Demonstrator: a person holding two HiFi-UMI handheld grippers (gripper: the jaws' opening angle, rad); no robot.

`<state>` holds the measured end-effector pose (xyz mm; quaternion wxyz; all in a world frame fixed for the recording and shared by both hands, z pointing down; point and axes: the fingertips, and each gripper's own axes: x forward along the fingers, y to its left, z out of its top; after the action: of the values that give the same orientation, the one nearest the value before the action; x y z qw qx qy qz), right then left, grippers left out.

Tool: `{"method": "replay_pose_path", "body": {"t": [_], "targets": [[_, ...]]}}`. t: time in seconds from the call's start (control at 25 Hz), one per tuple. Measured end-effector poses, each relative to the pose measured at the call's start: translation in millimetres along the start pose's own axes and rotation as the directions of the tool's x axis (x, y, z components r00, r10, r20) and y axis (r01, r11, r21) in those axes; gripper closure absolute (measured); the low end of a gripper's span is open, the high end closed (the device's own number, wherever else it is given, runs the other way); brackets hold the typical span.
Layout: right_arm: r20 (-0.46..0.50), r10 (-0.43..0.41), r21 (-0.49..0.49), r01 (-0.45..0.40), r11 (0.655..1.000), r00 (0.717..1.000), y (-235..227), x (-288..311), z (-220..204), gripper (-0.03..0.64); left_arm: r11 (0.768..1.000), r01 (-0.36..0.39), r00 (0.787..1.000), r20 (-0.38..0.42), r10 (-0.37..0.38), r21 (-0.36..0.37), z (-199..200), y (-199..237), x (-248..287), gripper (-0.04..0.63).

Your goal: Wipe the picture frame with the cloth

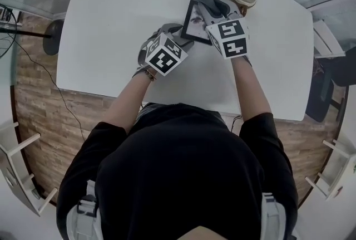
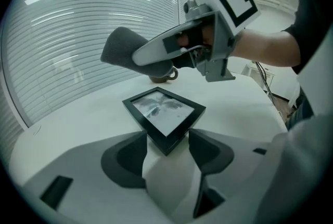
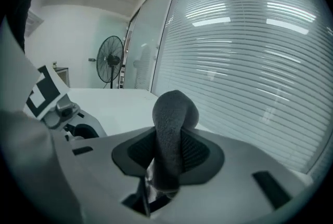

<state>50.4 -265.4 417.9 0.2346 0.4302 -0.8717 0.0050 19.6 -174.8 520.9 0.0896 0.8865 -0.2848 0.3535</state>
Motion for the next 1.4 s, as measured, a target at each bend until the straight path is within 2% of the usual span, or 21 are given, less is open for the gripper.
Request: {"method": "replay_pose_path", "body": {"t": [0.44, 0.68, 0.88, 1.4], "targets": [[-0.159, -0.065, -0.135, 0.044, 0.99, 0.985, 6.3, 54.9, -39.6, 0.495, 1.0, 0.023, 1.0, -0.012, -0.023, -0.002, -0.1, -2.1, -0.5, 0.344], [-0.237, -0.066, -0.219, 0.013, 0.976, 0.969, 21.2, 61.3, -57.0, 0.495, 0.999, 0.032, 0.999, -0.008, -0.032, 0.011, 0.4, -3.7, 0.0, 0.352], [-0.257, -0.056, -0.17, 0.012, 0.985, 0.965, 26.5, 58.9, -59.6, 0.495, 0.999, 0.047, 0.999, -0.009, -0.047, 0.025, 0.3, -5.4, -0.3, 0.362], [-0.268, -0.042, -0.116, 0.011, 0.993, 0.962, 42.8, 42.6, -64.9, 0.495, 0.997, 0.058, 0.998, -0.003, -0.058, 0.054, 0.8, -8.8, -1.5, 0.376]]}}
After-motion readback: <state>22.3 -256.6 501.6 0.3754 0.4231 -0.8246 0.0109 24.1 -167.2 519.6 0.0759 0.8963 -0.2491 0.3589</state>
